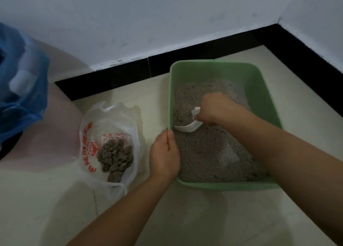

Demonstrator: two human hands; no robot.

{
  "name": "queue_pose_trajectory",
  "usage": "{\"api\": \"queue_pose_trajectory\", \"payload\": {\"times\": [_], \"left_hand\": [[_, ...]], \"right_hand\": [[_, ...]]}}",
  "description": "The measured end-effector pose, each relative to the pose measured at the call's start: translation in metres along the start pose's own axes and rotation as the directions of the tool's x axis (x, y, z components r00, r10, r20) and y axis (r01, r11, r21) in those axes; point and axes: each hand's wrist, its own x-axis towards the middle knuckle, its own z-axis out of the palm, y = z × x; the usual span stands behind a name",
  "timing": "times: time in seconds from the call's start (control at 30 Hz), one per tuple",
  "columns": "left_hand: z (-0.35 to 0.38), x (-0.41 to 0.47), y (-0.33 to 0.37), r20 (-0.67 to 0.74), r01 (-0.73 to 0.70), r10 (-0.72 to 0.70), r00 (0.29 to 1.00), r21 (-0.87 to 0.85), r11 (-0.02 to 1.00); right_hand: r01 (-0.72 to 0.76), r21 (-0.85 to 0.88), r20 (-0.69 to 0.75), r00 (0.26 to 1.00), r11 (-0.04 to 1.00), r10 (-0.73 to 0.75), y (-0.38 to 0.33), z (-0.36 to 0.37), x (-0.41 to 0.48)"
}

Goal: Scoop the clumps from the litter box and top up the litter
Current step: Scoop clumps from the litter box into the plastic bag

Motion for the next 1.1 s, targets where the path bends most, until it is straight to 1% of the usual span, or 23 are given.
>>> {"api": "queue_pose_trajectory", "payload": {"times": [0.07,0.17,0.2,0.27,0.37,0.47,0.5,0.63,0.73,0.77,0.83,0.93,1.0,1.1], "left_hand": [[0.001,0.000,-0.001,-0.008,-0.002,0.002,1.000,0.007,1.000],[0.002,0.000,-0.002,-0.001,-0.005,0.005,1.000,-0.001,1.000],[0.002,0.001,-0.002,0.001,-0.007,0.007,1.000,-0.004,1.000],[0.002,0.001,-0.004,0.002,-0.007,0.007,1.000,-0.005,1.000],[0.003,0.001,-0.007,0.002,-0.020,0.020,1.000,-0.018,1.000],[0.006,0.003,-0.010,0.002,-0.024,0.024,1.000,-0.051,0.998],[0.005,0.003,-0.010,0.001,-0.025,0.025,1.000,-0.070,0.997],[0.005,0.002,-0.012,-0.003,-0.023,0.023,1.000,-0.136,0.990],[0.004,0.002,-0.011,0.012,-0.023,0.024,1.000,-0.114,0.993],[0.004,0.002,-0.010,0.015,-0.022,0.024,1.000,-0.095,0.995],[0.004,0.002,-0.008,0.016,-0.022,0.023,1.000,-0.070,0.997],[0.004,0.002,-0.009,0.003,-0.034,0.034,0.999,-0.055,0.998],[0.006,0.003,-0.010,-0.007,-0.043,0.043,0.999,-0.064,0.997],[0.006,0.002,-0.011,-0.001,-0.024,0.024,1.000,-0.096,0.995]], "right_hand": [[-0.011,0.046,-0.055,0.998,0.999,0.013,0.001,0.011,0.001],[-0.022,0.052,-0.181,0.983,0.998,0.031,-0.001,0.032,0.002],[-0.028,0.073,-0.198,0.979,0.997,0.042,-0.001,0.037,0.006],[-0.027,0.136,-0.209,0.976,0.990,0.055,-0.001,0.041,0.015],[0.001,0.165,-0.134,0.991,0.986,0.021,0.000,0.039,0.031],[0.006,0.213,-0.099,0.995,0.977,0.015,-0.002,0.036,0.048],[0.008,0.214,-0.111,0.994,0.977,0.016,-0.004,0.035,0.052],[0.019,0.332,-0.198,0.979,0.943,0.050,-0.014,0.044,0.060],[0.041,0.289,-0.229,0.973,0.956,0.027,-0.014,0.064,0.064],[0.057,0.266,-0.255,0.967,0.962,0.013,-0.014,0.069,0.064],[0.088,0.284,-0.316,0.949,0.955,0.006,-0.010,0.074,0.063],[0.160,0.290,-0.430,0.903,0.943,-0.021,-0.005,0.076,0.062],[0.163,0.328,-0.441,0.898,0.931,-0.002,-0.002,0.076,0.063],[0.153,0.474,-0.431,0.899,0.867,0.077,0.007,0.078,0.062]]}}
